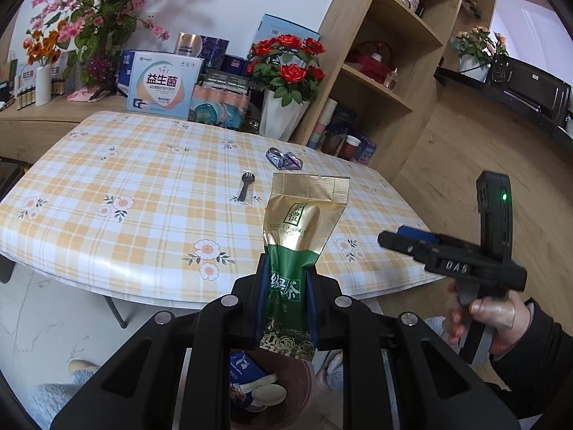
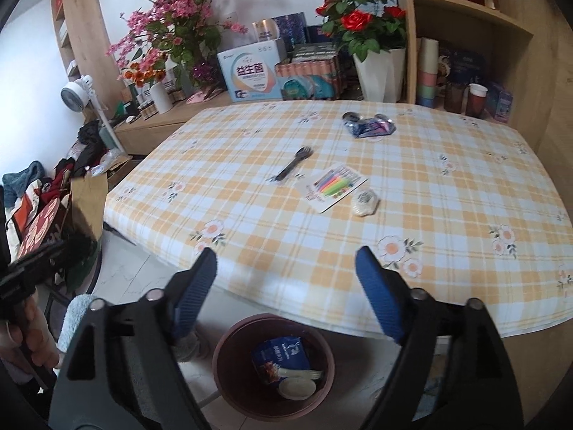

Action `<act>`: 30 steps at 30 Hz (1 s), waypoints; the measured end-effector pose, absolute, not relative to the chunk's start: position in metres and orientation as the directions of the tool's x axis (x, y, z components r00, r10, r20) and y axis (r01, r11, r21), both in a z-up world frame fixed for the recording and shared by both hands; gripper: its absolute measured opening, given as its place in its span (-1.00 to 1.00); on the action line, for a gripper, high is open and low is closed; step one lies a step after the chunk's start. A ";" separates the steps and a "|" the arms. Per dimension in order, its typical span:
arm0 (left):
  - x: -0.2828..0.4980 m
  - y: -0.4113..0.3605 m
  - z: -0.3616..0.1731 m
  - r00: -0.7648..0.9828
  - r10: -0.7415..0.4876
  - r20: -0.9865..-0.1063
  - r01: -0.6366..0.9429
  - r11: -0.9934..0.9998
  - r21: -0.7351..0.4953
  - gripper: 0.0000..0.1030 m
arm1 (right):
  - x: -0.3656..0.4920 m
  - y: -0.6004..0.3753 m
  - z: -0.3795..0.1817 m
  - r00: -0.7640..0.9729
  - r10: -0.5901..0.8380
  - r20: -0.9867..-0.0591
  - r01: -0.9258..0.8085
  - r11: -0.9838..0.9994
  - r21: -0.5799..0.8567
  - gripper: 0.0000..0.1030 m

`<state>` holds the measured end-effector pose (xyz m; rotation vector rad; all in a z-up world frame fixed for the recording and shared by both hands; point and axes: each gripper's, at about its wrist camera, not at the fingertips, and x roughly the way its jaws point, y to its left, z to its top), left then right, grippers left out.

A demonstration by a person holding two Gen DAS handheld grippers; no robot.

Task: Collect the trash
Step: 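Lower the tea packet into the bin and open the left tool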

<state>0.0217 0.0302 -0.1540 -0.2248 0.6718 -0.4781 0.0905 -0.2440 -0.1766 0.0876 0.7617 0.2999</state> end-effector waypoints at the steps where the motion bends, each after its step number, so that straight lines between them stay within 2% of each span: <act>1: 0.023 0.028 -0.156 0.673 -0.498 -0.547 0.354 0.866 -0.352 -0.64 | 0.091 -0.247 -0.173 0.690 0.295 -0.661 -0.232 0.955 0.184 0.76; 9: 0.026 0.012 -0.166 0.615 -0.535 -0.579 0.399 0.845 -0.357 -0.64 | 0.094 -0.266 -0.149 0.745 0.247 -0.619 -0.188 0.969 0.160 0.85; 30: 0.032 -0.002 -0.185 0.529 -0.544 -0.652 0.430 0.834 -0.346 -0.62 | 0.096 -0.281 -0.142 0.765 0.203 -0.611 -0.128 0.978 0.164 0.88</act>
